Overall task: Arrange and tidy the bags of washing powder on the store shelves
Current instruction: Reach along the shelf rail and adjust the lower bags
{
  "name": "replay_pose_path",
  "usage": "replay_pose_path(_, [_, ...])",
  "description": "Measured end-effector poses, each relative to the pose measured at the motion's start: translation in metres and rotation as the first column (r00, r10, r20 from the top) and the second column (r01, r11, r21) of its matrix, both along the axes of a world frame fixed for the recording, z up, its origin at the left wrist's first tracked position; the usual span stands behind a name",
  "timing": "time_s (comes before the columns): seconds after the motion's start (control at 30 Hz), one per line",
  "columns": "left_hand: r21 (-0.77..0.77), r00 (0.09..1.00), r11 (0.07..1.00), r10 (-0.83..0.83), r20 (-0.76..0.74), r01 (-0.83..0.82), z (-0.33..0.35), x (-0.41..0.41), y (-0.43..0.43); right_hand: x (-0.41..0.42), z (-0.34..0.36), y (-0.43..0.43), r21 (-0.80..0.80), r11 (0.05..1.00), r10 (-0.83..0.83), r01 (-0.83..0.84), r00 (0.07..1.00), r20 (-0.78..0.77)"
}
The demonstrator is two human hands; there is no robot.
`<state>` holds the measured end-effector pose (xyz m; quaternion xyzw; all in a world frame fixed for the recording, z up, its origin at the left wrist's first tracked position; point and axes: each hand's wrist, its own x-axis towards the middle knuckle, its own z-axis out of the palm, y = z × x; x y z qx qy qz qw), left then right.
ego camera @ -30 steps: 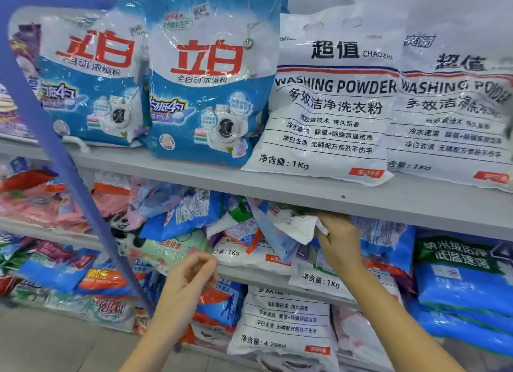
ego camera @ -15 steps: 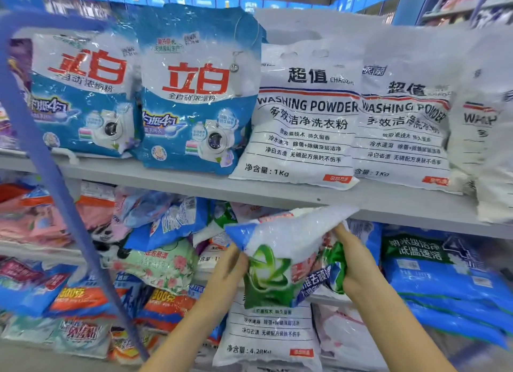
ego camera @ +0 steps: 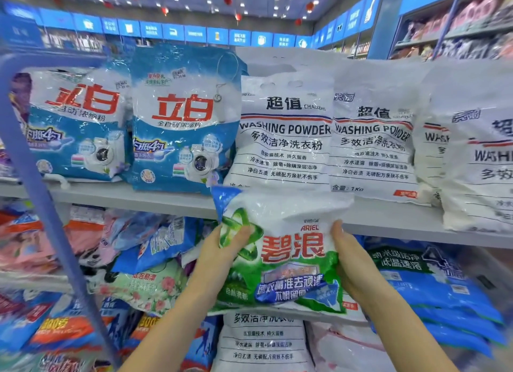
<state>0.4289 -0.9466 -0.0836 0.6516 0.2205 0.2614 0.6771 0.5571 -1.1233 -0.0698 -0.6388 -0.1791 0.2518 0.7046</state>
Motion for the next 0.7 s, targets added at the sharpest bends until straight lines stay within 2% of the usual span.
replay_pose_path(0.07, [0.159,0.999,0.987,0.010,0.052,-0.018,0.019,-0.001,0.004,0.002,-0.012,-0.001,-0.067,0.997,0.044,-0.037,0.993,0.108])
replay_pose_path(0.17, [0.384,0.994,0.920,0.042,0.102,-0.079,0.045,-0.004,0.007,0.007,-0.014,-0.002,0.048,0.998,0.035,-0.042,0.991,0.129])
replay_pose_path(0.23, [0.395,0.995,0.916,0.039,0.092,-0.073,0.048,0.000,0.013,0.012,-0.002,0.000,0.150,0.988,0.020,-0.039,0.991,0.129])
replay_pose_path(0.4, [0.460,0.994,0.882,0.076,0.075,-0.102,0.050,0.000,0.015,0.024,0.025,0.007,0.074,0.996,-0.064,0.045,0.959,0.276])
replay_pose_path(0.57, [0.593,0.991,0.794,0.112,0.073,-0.134,0.066,-0.004,0.019,0.029,0.051,0.012,0.071,0.997,-0.007,-0.016,0.949,0.314])
replay_pose_path(0.63, [0.605,0.990,0.785,0.131,0.052,-0.135,0.067,-0.001,0.018,0.029,0.056,0.019,0.044,0.999,-0.043,0.029,0.931,0.364])
replay_pose_path(0.7, [0.565,0.989,0.813,0.140,0.050,-0.144,0.068,0.000,0.018,0.028,0.060,0.024,0.082,0.996,-0.068,0.043,0.937,0.343])
